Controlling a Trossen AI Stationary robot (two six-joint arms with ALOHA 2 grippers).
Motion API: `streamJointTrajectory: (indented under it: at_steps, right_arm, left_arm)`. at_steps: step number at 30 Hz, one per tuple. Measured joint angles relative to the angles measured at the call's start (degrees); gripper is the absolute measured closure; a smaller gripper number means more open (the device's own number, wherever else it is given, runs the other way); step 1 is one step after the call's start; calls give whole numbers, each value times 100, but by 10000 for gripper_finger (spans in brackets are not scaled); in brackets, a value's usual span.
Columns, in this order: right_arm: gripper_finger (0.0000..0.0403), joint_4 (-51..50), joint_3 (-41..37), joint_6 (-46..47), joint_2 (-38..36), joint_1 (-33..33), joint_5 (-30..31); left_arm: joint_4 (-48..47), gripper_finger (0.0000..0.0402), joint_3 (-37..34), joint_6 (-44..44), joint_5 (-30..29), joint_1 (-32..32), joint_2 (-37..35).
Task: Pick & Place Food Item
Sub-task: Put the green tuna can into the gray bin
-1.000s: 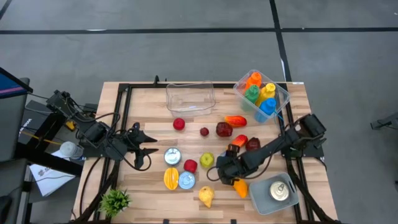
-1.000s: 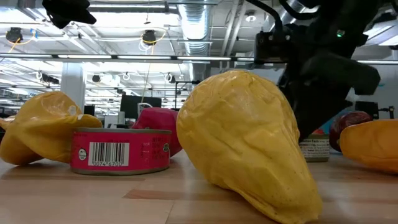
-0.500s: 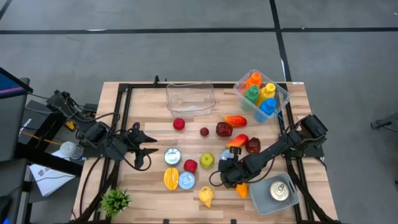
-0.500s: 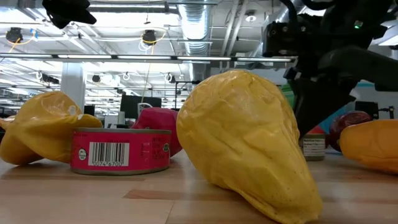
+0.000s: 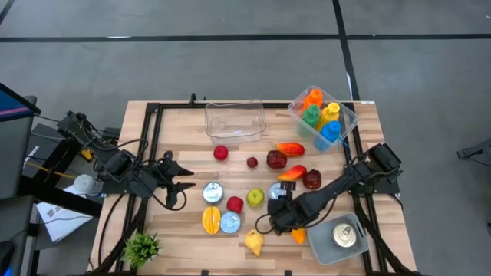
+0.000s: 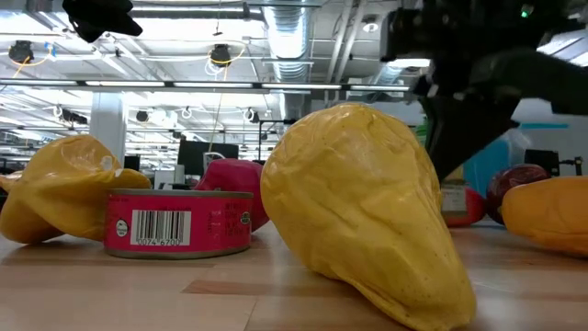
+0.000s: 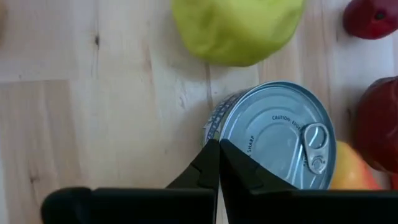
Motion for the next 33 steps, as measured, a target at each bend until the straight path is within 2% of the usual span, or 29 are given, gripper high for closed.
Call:
streamJointTrajectory:
  at_steps: [8,13,18,24,33]
  right_arm:
    - [403,-470,453,54,-82,276,157]
    - [403,-671,544,414,-545,567,194]
    - [403,-1310,555,1330,-1212,1093,636]
    - [403,-2154,555,2843,-1776,1909,637]
    - [403,-2483,555,4732,-1867,3141,458]
  left_arm:
    - [-2,225,0,7,0,-2,0]
    - [-2,225,0,13,0,-2,-2]
    - [-4,225,0,15,0,0,0]
    - [-4,225,0,13,0,-1,-1]
    - [-2,225,0,13,-1,-2,-2]
